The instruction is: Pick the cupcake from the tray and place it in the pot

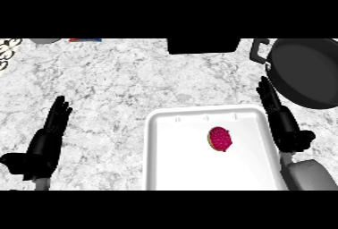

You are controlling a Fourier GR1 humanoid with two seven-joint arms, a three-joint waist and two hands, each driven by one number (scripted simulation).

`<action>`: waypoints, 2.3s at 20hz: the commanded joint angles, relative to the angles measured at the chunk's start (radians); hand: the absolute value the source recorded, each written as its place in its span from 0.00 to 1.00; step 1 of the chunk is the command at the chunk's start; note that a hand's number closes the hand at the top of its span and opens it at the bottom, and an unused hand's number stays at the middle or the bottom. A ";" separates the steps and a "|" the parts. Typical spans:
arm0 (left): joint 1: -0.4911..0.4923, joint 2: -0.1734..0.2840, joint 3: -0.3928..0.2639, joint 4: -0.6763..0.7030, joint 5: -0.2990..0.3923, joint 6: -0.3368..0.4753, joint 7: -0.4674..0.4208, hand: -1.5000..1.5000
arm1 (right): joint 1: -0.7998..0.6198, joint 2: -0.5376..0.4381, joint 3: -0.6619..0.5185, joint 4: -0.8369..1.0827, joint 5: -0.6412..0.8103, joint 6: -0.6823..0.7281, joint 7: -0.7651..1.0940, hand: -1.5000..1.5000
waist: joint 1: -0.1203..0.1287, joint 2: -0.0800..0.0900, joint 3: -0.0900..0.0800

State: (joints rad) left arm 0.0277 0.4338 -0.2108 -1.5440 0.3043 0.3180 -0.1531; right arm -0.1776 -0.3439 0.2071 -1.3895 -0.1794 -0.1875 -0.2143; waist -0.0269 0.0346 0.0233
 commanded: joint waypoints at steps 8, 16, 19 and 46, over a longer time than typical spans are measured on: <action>-0.026 -0.013 -0.137 0.117 0.002 -0.142 0.166 0.50 | 0.040 -0.054 0.028 -0.010 0.392 -0.435 0.214 1.00 | -0.061 -0.038 -0.036; -0.076 -0.024 -0.159 0.141 0.019 -0.217 0.222 0.50 | 0.170 0.252 0.246 -0.325 0.675 -0.793 0.144 0.00 | 0.004 -0.041 -0.026; -0.107 -0.048 -0.165 0.127 -0.002 -0.195 0.254 0.50 | 0.277 0.188 0.299 -0.449 0.836 -0.667 0.417 0.00 | 0.003 -0.041 -0.027; -0.113 -0.105 -0.076 0.086 -0.078 -0.276 0.339 0.50 | 0.187 0.251 0.129 -0.340 0.756 -0.101 0.937 0.00 | 0.028 -0.035 -0.023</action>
State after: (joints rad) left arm -0.1094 0.3314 -0.2997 -1.3875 0.2481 0.0515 0.1282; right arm -0.0214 -0.0923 0.3675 -1.7925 0.5706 -0.2553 0.8125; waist 0.0010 0.0000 0.0000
